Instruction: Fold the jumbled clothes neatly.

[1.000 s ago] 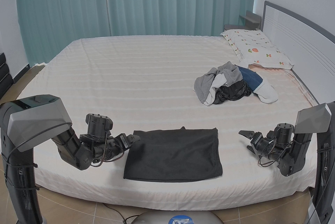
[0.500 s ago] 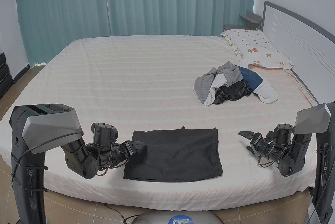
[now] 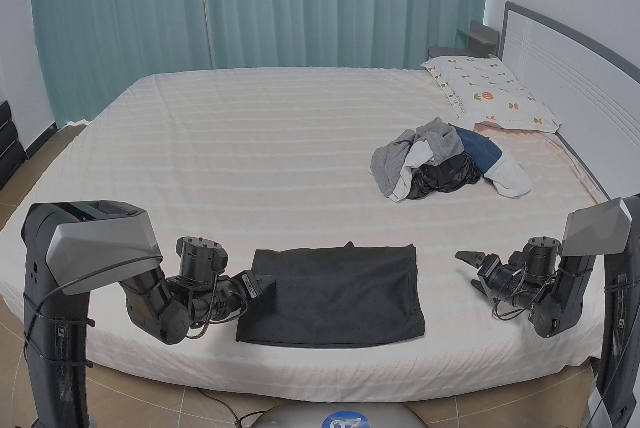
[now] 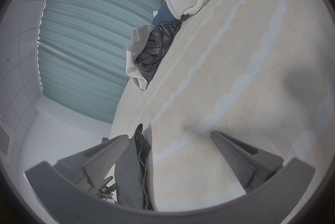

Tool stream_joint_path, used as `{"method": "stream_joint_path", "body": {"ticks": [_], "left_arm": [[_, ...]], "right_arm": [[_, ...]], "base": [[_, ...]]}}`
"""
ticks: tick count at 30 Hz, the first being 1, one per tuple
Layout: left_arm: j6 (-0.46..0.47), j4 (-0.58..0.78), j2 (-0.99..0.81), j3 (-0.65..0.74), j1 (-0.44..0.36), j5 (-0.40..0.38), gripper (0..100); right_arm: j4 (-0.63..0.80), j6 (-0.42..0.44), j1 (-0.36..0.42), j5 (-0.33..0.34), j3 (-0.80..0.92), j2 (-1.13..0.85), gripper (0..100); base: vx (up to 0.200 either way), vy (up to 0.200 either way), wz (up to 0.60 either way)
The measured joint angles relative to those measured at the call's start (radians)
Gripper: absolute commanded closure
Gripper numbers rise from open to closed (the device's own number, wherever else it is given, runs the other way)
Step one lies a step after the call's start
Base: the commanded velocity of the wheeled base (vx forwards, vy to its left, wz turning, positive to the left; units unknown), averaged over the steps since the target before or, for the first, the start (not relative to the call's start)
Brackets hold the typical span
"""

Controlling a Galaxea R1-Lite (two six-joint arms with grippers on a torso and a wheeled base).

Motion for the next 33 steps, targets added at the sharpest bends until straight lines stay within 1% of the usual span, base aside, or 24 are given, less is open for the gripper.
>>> {"method": "stream_joint_path", "body": {"ticks": [9, 17, 25, 33], "left_arm": [[-0.039, -0.008, -0.004, 0.004, 0.011, 0.014, 100], [-0.041, -0.011, -0.032, 0.036, 0.029, 0.019, 100], [-0.042, 0.014, -0.05, 0.04, 0.039, 0.02, 100], [-0.043, 0.011, -0.056, 0.047, 0.063, 0.019, 100]], "right_arm": [[0.0, 0.0, 0.0, 0.0, 0.001, 0.0, 0], [0.0, 0.0, 0.0, -0.001, 0.001, 0.0, 0], [0.0, -0.001, 0.0, -0.002, 0.001, 0.0, 0], [0.0, -0.001, 0.0, -0.003, 0.001, 0.0, 0]], "base": [[0.0, 0.0, 0.0], [0.0, 0.0, 0.0], [0.0, 0.0, 0.0], [0.0, 0.2, 0.0]]}}
